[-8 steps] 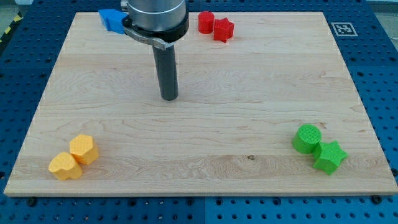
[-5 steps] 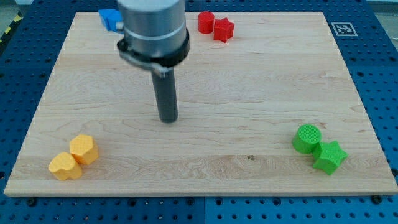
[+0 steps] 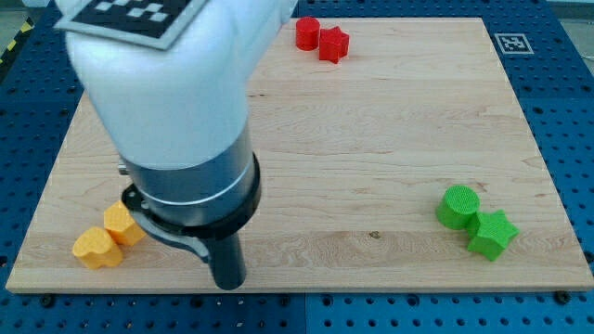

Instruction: Move both the yellow blocks slightly to the top

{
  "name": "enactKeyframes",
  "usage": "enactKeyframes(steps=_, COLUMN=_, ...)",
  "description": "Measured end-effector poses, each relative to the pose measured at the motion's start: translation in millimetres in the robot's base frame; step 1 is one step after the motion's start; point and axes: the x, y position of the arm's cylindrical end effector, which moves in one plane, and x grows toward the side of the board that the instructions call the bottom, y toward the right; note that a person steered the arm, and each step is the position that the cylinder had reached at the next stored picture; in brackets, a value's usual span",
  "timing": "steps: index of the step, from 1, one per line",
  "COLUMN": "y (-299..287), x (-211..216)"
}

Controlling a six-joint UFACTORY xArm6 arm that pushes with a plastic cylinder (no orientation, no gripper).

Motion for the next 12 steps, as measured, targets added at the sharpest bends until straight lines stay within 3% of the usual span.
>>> enactKeyframes(steps=1, y=-14, x=-1)
enactKeyframes(steps=3, y=-110, x=-1)
enactKeyframes(steps=5, y=-138, x=-1)
enactKeyframes(steps=6, y=-147, x=-1)
enactKeyframes(steps=10, y=-89, x=-8)
enactKeyframes(steps=12, y=-125, x=-4)
